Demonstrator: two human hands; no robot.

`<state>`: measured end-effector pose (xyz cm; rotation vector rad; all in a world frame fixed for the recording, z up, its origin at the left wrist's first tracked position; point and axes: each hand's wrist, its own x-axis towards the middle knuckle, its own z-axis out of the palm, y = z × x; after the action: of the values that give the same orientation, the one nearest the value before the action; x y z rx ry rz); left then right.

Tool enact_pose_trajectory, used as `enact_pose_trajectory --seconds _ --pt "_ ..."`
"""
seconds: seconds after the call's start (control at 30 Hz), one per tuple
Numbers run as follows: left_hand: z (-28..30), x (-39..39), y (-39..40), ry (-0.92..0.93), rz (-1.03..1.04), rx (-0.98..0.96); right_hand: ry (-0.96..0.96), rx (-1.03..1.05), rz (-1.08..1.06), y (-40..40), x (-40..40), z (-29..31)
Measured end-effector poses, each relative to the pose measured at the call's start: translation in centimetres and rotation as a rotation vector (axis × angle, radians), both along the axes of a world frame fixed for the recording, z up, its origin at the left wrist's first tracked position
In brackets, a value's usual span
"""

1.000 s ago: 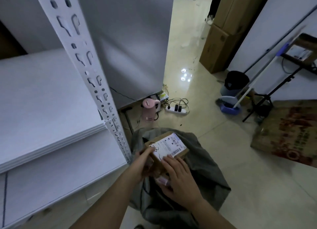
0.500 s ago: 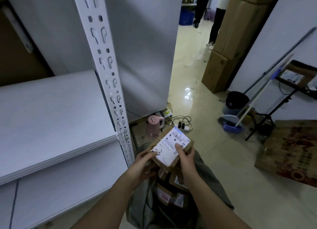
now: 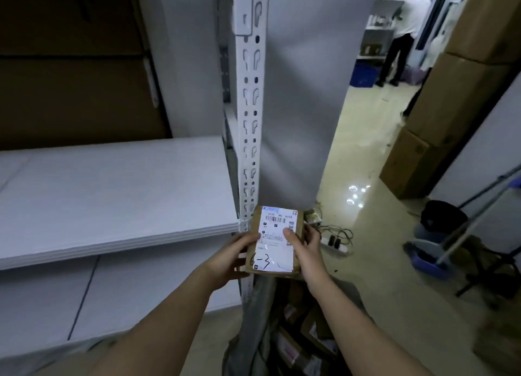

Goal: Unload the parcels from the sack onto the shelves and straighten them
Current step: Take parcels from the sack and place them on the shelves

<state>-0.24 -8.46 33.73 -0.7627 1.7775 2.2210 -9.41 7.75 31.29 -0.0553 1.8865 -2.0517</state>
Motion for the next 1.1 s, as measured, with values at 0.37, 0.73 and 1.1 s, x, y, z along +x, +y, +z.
enact_pose_trajectory --seconds 0.37,0.73,1.1 --pt "5.3 9.2 -1.3 0.146 0.533 -0.070 0.099 -0.067 0.398 -6.2 5.2 5.4" --pt "14.3 18.6 -7.0 0.262 0.809 -0.218 0.301 -0.165 0.611 -17.0 12.8 16.3" --pt "23.2 31.6 -17.8 0.366 0.955 -0.438 0.408 -0.329 0.742 -30.0 24.9 24.6"
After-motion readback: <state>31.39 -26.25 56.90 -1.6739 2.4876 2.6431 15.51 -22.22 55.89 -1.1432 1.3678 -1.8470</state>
